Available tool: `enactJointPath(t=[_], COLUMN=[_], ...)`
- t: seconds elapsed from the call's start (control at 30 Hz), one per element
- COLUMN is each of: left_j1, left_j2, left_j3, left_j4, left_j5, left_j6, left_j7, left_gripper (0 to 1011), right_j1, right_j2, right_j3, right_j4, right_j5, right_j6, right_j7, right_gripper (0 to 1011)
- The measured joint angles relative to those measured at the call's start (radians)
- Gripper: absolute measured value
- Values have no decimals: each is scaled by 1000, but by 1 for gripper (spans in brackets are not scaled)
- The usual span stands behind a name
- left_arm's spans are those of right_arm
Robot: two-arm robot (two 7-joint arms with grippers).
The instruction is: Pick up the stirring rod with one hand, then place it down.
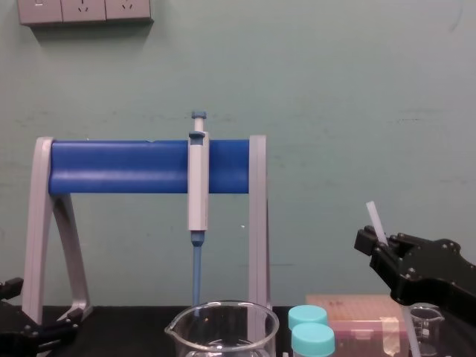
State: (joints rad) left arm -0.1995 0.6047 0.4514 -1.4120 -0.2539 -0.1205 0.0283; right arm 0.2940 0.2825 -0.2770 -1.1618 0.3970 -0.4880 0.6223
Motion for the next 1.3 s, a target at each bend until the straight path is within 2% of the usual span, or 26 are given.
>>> enactJointPath(t=[0.53,1.2,1.3], left_j1=[0,0,0], left_j2=[0,0,0], left_j3=[0,0,0], left_j4=[0,0,0], left_j5=[0,0,0], left_j6=[0,0,0], left_j7=[0,0,0], left_gripper=[1000,1000,1000], right_j1=[4,4,4], right_j2=[10,10,10], right_j3=[-6,-5,-5], right_j4=[3,2,2], right_j5=[6,6,7], right_j6=[71,67,67], right_j7=[-22,-20,-19], right_gripper=[66,66,99])
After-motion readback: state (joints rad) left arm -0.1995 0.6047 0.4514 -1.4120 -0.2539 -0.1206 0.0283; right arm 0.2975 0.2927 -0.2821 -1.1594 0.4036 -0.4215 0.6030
